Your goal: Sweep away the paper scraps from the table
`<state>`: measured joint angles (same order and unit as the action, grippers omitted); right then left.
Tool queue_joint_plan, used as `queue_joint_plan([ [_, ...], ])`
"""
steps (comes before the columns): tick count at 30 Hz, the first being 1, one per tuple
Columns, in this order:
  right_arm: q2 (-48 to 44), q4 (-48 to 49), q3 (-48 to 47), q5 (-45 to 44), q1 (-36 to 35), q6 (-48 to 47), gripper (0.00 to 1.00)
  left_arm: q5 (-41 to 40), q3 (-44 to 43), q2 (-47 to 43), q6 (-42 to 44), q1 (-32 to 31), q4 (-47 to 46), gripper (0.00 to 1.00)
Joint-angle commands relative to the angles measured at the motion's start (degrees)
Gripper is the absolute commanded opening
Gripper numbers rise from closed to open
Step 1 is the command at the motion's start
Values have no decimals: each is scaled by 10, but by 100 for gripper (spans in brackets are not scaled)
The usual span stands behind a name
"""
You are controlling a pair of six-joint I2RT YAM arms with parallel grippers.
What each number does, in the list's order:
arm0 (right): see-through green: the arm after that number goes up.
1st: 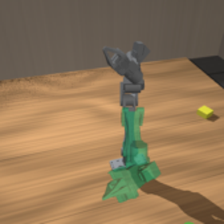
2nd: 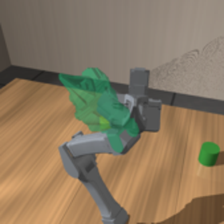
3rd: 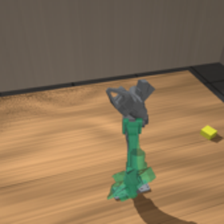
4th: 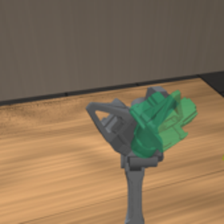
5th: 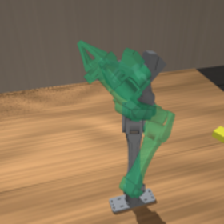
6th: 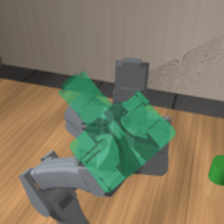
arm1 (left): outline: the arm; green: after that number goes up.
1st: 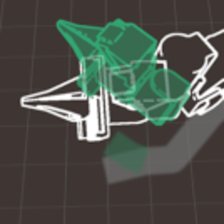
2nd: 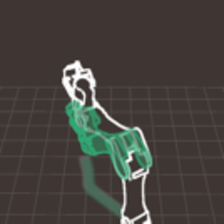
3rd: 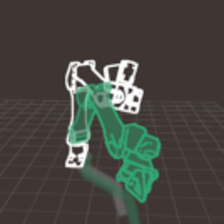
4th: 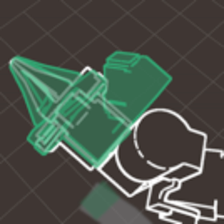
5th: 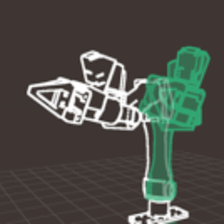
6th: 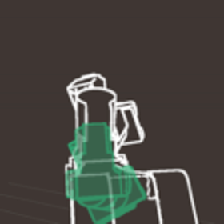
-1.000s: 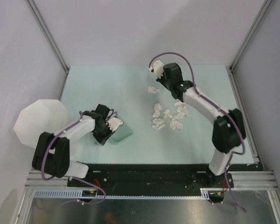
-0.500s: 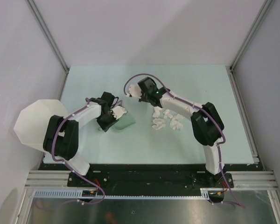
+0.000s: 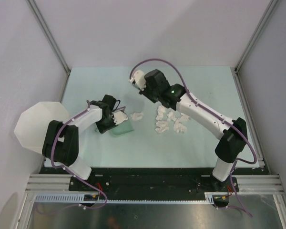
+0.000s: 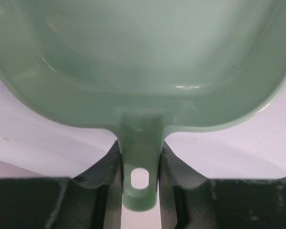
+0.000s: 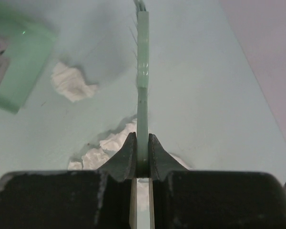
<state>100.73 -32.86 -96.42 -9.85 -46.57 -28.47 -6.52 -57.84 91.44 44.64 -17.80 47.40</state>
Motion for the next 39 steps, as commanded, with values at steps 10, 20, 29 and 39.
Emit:
queue_joint_plan([
  [10, 198, -303, -259, -42, 16, 293, 0, -4, -22, -3, 56, 0, 61, 0],
  [20, 330, -401, -418, 179, -4, 286, 0, 22, -50, 21, 53, 1, 73, 0],
  [29, 222, -170, -317, 439, -5, 358, 0, 43, -69, 45, 37, 3, 74, 0],
  [39, 33, -119, -160, 343, 18, 366, 0, 111, -68, 35, 25, 12, 74, 0],
])
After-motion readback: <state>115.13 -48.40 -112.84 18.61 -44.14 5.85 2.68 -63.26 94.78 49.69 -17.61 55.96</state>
